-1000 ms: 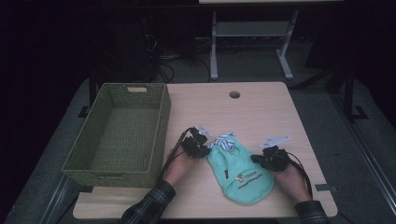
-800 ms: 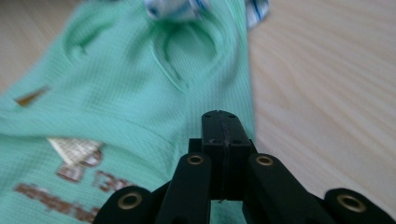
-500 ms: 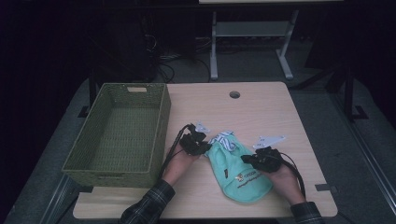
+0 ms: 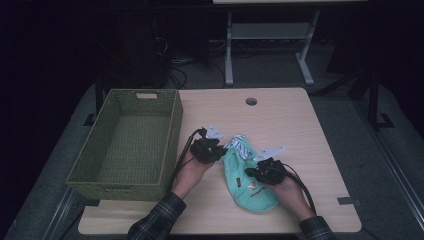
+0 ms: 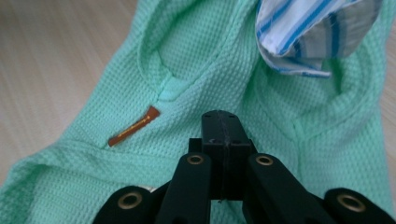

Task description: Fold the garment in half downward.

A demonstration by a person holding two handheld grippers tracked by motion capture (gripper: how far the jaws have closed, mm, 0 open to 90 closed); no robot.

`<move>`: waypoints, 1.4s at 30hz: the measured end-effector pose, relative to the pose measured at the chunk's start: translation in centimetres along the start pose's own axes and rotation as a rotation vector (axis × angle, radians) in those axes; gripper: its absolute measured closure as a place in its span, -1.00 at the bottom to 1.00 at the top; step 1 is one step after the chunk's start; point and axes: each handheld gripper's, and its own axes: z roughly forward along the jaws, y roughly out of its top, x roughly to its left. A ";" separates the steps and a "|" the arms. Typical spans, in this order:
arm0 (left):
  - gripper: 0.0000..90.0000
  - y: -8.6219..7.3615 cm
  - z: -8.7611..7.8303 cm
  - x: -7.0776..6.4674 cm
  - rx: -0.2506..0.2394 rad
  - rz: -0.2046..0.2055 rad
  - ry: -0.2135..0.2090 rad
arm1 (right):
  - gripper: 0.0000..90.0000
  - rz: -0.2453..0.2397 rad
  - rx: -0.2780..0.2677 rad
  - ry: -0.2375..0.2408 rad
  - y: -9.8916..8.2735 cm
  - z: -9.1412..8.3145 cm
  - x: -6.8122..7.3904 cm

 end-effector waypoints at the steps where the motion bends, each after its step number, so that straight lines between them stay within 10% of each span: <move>1: 0.86 0.2 -0.4 0.0 -0.017 -0.002 -0.005 | 0.99 -0.003 -0.009 0.000 0.2 0.4 -0.1; 7: 0.86 0.8 -1.5 -0.5 -0.056 0.013 -0.021 | 0.99 0.001 -0.026 -0.007 0.5 0.7 -0.1; 20: 0.85 1.1 -3.2 0.5 -0.083 0.016 0.092 | 0.99 0.019 -0.005 -0.013 -1.2 -2.7 -0.8; 42: 0.85 1.6 -2.9 -2.5 -0.102 0.152 -0.090 | 0.99 0.022 0.050 -0.014 -2.9 -3.2 -0.5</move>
